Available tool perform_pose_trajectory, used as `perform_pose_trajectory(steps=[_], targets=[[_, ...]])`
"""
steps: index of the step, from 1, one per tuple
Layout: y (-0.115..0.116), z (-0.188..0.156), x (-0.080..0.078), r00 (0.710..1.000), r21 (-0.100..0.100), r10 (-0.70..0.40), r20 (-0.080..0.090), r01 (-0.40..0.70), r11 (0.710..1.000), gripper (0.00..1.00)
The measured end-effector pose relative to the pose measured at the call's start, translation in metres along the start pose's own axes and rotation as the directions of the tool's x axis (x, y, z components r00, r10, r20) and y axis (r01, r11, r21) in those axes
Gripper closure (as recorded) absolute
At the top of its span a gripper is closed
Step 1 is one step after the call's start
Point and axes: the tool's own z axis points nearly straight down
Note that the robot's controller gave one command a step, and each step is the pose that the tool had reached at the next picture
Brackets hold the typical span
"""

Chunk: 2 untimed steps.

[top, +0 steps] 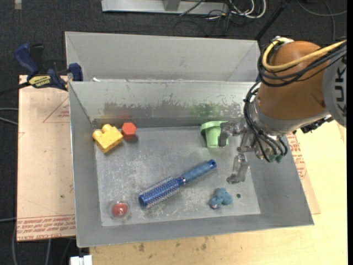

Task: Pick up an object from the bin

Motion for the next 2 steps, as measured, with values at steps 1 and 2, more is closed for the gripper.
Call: perform_pose_trajectory(steps=[1,2], targets=[[-0.009,0.099,0.024,0.973,-0.003,-0.231,-0.007,0.231,0.973,0.0],[-0.016,0.168,0.019,0.923,-0.003,-0.385,-0.004,0.385,0.923,0.0]])
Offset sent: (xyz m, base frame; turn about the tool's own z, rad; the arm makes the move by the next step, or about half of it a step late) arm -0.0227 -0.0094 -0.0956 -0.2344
